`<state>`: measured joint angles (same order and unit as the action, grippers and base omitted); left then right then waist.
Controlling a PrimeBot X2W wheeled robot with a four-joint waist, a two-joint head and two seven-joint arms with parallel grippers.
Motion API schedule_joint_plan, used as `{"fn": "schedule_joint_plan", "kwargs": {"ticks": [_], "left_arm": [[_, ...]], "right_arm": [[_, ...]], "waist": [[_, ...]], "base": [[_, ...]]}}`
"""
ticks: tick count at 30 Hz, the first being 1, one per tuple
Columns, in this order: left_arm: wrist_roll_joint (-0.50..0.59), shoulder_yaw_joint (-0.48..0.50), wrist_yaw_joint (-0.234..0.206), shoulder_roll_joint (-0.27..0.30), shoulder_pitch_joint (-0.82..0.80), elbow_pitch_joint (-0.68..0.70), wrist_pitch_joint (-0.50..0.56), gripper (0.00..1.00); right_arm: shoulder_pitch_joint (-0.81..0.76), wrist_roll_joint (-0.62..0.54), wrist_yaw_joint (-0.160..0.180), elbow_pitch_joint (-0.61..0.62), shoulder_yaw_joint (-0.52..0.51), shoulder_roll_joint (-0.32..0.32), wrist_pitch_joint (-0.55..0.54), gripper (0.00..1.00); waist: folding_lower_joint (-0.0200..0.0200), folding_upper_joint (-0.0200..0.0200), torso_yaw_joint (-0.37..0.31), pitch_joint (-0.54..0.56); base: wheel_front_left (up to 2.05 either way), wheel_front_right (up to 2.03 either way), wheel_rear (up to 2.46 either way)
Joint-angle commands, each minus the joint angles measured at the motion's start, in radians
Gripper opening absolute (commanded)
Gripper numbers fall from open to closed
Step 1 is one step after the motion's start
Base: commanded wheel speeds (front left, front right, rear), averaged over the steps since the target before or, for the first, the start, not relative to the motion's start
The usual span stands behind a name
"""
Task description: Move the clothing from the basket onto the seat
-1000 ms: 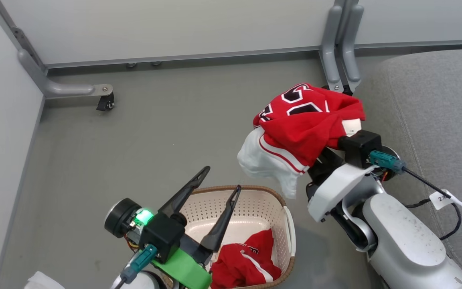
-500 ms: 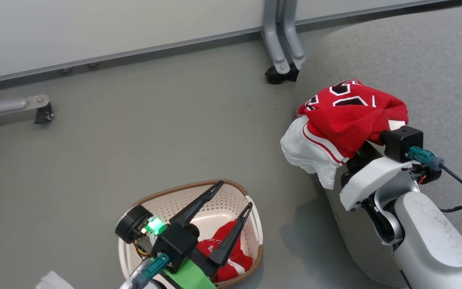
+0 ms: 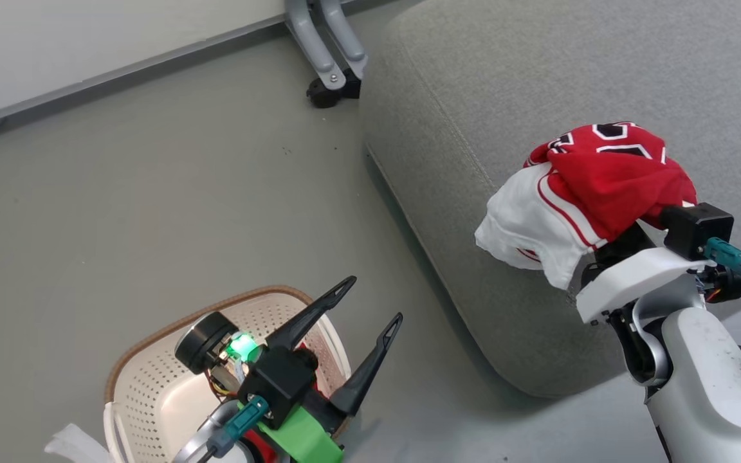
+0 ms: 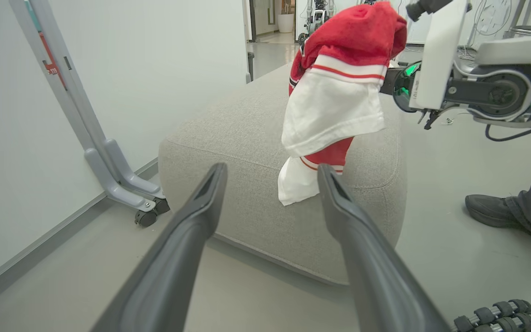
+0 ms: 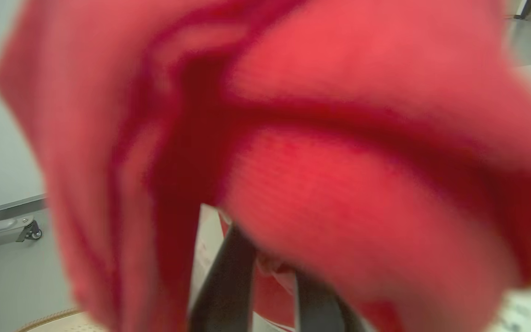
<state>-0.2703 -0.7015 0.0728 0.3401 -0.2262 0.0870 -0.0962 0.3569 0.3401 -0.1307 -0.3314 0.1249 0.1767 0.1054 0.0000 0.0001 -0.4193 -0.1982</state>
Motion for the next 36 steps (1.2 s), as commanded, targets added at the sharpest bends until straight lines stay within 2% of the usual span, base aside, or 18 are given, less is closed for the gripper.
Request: {"fn": "schedule_joint_plan", "kwargs": {"ticks": [1, 6, 10, 19, 28, 29, 30, 31, 36], "left_arm": [[0.009, 0.004, -0.001, 0.014, -0.024, 0.009, 0.006, 1.0], [0.018, 0.005, 0.006, 0.028, -0.059, 0.04, 0.025, 1.0], [0.028, 0.005, 0.012, 0.04, -0.096, 0.067, 0.038, 1.0], [0.066, 0.013, 0.032, 0.078, -0.214, 0.125, 0.048, 1.0], [0.075, 0.005, 0.041, 0.095, -0.291, 0.14, 0.044, 1.0], [0.075, 0.004, 0.041, 0.096, -0.296, 0.137, 0.041, 1.0], [0.075, 0.003, 0.041, 0.097, -0.3, 0.135, 0.04, 1.0], [0.075, 0.001, 0.041, 0.097, -0.302, 0.131, 0.039, 1.0], [0.065, -0.001, 0.036, 0.088, -0.305, 0.11, 0.024, 1.0]], "right_arm": [[0.017, -0.005, 0.0, -0.005, -0.016, -0.008, 0.01, 0.0], [0.08, 0.013, 0.0, -0.049, -0.071, -0.013, 0.024, 0.0], [0.165, 0.04, 0.0, -0.108, -0.111, 0.001, 0.036, 0.0], [0.41, 0.082, 0.0, -0.253, -0.198, 0.083, 0.055, 0.0], [0.563, 0.101, 0.0, -0.432, -0.244, 0.145, 0.089, 0.0], [0.577, 0.101, 0.0, -0.456, -0.243, 0.141, 0.099, 0.28], [0.583, 0.097, 0.0, -0.476, -0.241, 0.142, 0.102, 0.81], [0.589, 0.094, 0.0, -0.501, -0.242, 0.141, 0.112, 1.0], [0.575, 0.082, 0.0, -0.565, -0.241, 0.133, 0.147, 1.0]], "waist": [[0.0, -0.0001, -0.062, -0.068], [0.0, -0.0001, -0.055, -0.139], [0.0, -0.0001, -0.017, -0.221], [0.0, -0.0001, 0.081, -0.418], [0.0, -0.0001, 0.121, -0.523], [0.0, -0.0001, 0.123, -0.528], [0.0, -0.0001, 0.124, -0.531], [0.0, -0.0001, 0.125, -0.534], [0.0, -0.0001, 0.123, -0.521]], "base": [[0.0, 0.0, 0.0], [0.0, 0.0, 0.0], [0.0, 0.0, 0.0], [0.0, 0.0, 0.0], [0.0, 0.0, 0.0], [0.0, 0.0, 0.0], [0.0, 0.0, 0.0], [0.0, 0.0, 0.0], [0.0, 0.0, 0.0]]}}
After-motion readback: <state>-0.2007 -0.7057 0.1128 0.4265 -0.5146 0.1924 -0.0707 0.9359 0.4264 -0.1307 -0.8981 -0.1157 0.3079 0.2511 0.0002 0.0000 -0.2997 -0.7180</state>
